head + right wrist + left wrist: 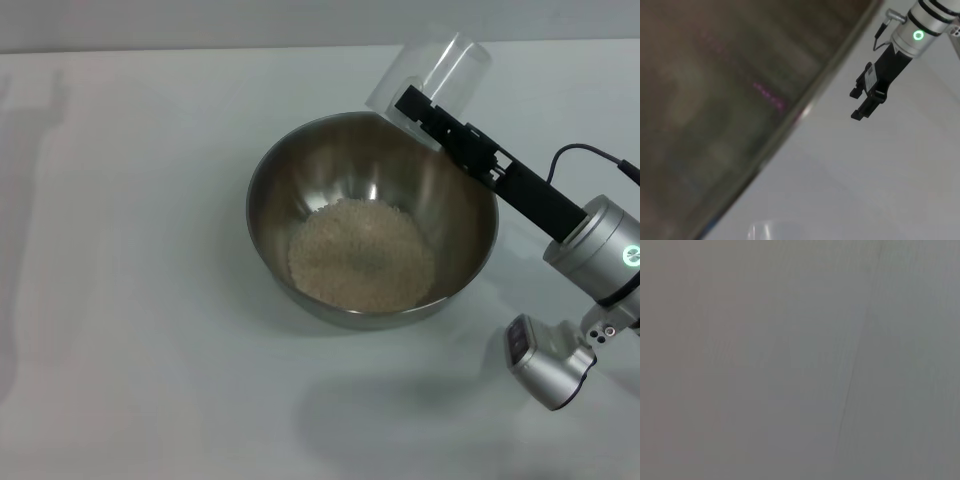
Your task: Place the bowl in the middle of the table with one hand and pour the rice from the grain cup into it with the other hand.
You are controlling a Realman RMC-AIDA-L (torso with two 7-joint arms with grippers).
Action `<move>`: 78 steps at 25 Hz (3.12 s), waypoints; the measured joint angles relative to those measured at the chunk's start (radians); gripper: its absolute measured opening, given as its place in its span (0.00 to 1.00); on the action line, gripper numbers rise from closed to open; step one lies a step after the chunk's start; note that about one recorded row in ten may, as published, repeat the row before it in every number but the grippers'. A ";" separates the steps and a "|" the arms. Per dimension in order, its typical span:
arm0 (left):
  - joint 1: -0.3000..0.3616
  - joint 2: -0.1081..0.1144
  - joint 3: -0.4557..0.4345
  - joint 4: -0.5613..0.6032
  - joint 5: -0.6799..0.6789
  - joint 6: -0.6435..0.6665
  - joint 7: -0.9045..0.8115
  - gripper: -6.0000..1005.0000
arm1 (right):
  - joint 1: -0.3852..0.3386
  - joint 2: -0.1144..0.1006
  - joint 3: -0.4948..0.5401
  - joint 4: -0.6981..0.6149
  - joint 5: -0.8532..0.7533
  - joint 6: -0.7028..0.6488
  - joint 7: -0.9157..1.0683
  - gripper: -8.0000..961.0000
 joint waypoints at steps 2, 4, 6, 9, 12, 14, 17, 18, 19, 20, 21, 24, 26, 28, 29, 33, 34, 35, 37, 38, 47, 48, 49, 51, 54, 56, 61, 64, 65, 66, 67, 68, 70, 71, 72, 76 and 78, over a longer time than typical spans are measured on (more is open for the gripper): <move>0.000 -0.001 0.000 0.000 0.000 0.000 0.000 0.72 | -0.003 0.000 0.002 0.005 0.000 -0.001 0.011 0.01; 0.000 -0.001 0.000 0.000 0.000 0.001 0.000 0.72 | -0.011 0.000 0.018 0.023 0.005 -0.006 0.060 0.01; 0.000 -0.001 0.000 0.000 0.000 0.001 0.000 0.72 | -0.035 0.000 0.088 0.079 0.010 -0.019 0.203 0.01; 0.000 -0.002 0.000 0.000 0.000 0.001 -0.001 0.72 | -0.061 0.001 0.160 0.131 0.016 -0.021 0.318 0.01; 0.000 -0.002 -0.002 -0.001 0.000 0.001 -0.001 0.72 | -0.106 0.005 0.249 0.221 0.073 -0.020 0.568 0.01; 0.000 -0.003 -0.004 0.000 0.000 0.013 -0.001 0.72 | -0.132 0.006 0.267 0.279 0.143 -0.020 0.749 0.01; 0.000 -0.004 -0.003 0.001 0.000 0.026 -0.001 0.72 | -0.159 0.008 0.264 0.347 0.297 0.002 1.018 0.01; 0.000 -0.004 -0.002 0.001 0.000 0.030 -0.001 0.72 | -0.166 0.009 0.259 0.365 0.354 0.015 1.087 0.01; 0.000 -0.004 0.000 0.002 0.000 0.036 -0.001 0.72 | -0.172 0.009 0.254 0.379 0.406 0.032 1.150 0.01; 0.000 -0.004 0.001 0.002 0.000 0.039 -0.001 0.72 | -0.179 0.010 0.248 0.392 0.453 0.056 1.202 0.01; 0.000 -0.004 0.002 0.002 0.000 0.046 -0.001 0.72 | -0.188 0.010 0.243 0.411 0.527 0.112 1.289 0.01; 0.000 -0.004 0.002 0.002 0.000 0.050 -0.001 0.72 | -0.191 0.010 0.241 0.421 0.581 0.189 1.344 0.01; 0.000 -0.005 0.010 0.003 0.000 0.063 -0.001 0.72 | -0.191 0.008 0.240 0.423 0.634 0.298 1.387 0.01; 0.000 -0.005 0.011 0.003 0.000 0.065 -0.001 0.72 | -0.191 0.007 0.241 0.423 0.641 0.329 1.395 0.01; 0.000 -0.005 0.012 0.003 0.000 0.066 -0.001 0.72 | -0.191 0.006 0.243 0.423 0.645 0.362 1.403 0.01; 0.003 -0.005 0.015 0.003 0.000 0.077 -0.001 0.72 | -0.192 0.005 0.252 0.421 0.648 0.475 1.421 0.01; 0.003 -0.005 0.015 0.003 0.000 0.078 -0.001 0.72 | -0.192 0.005 0.256 0.421 0.648 0.499 1.423 0.01; 0.003 -0.005 0.015 0.003 0.000 0.078 -0.001 0.72 | -0.192 0.005 0.260 0.419 0.649 0.520 1.423 0.01; 0.004 -0.004 0.018 0.003 0.000 0.083 -0.001 0.72 | -0.192 0.005 0.272 0.416 0.650 0.554 1.426 0.01; 0.004 -0.004 0.020 0.003 0.000 0.085 -0.001 0.72 | -0.191 0.005 0.279 0.414 0.650 0.566 1.428 0.01; 0.008 -0.003 0.025 0.003 0.000 0.095 -0.001 0.72 | -0.177 0.005 0.280 0.376 0.652 0.610 1.455 0.01; 0.010 -0.003 0.025 0.002 0.000 0.098 -0.001 0.72 | -0.177 0.005 0.280 0.375 0.651 0.612 1.457 0.01; 0.011 -0.004 0.026 0.001 0.000 0.099 -0.001 0.72 | -0.176 0.004 0.279 0.374 0.649 0.616 1.461 0.01; 0.015 -0.004 0.027 -0.004 0.000 0.101 -0.001 0.72 | -0.168 0.003 0.277 0.360 0.644 0.638 1.484 0.01; 0.020 -0.004 0.028 -0.007 0.000 0.106 -0.001 0.72 | -0.159 0.002 0.272 0.345 0.642 0.650 1.503 0.03; 0.022 -0.005 0.028 -0.008 0.000 0.114 -0.001 0.72 | -0.154 0.002 0.246 0.332 0.641 0.641 1.531 0.03; 0.022 -0.006 0.028 -0.008 0.000 0.116 -0.001 0.72 | -0.154 0.001 0.235 0.325 0.640 0.636 1.541 0.12; 0.022 -0.007 0.028 -0.009 0.000 0.116 -0.001 0.72 | -0.154 0.001 0.234 0.320 0.640 0.637 1.542 0.19; 0.022 -0.007 0.028 -0.011 0.000 0.116 -0.001 0.72 | -0.154 0.001 0.234 0.316 0.640 0.638 1.542 0.20; 0.022 -0.007 0.028 -0.013 0.000 0.116 -0.001 0.72 | -0.156 0.001 0.233 0.312 0.640 0.639 1.542 0.22; 0.022 -0.007 0.028 -0.013 0.000 0.116 -0.001 0.72 | -0.156 0.001 0.233 0.312 0.640 0.639 1.542 0.23; 0.022 -0.007 0.028 -0.013 0.000 0.116 -0.001 0.72 | -0.158 0.001 0.232 0.311 0.640 0.639 1.542 0.25; 0.021 -0.007 0.028 -0.013 0.000 0.117 -0.005 0.72 | -0.167 0.001 0.226 0.310 0.640 0.636 1.542 0.27; 0.022 -0.007 0.028 -0.013 0.000 0.118 -0.008 0.72 | -0.184 0.001 0.203 0.309 0.640 0.611 1.542 0.29; 0.021 -0.007 0.028 -0.013 0.000 0.119 -0.010 0.72 | -0.184 0.001 0.203 0.309 0.640 0.611 1.542 0.30; 0.027 -0.007 0.035 -0.013 0.000 0.123 -0.011 0.72 | -0.270 0.002 0.126 0.309 0.639 0.427 1.552 0.33; 0.030 -0.007 0.038 -0.013 0.000 0.123 -0.011 0.72 | -0.286 0.002 0.118 0.308 0.639 0.380 1.561 0.33</move>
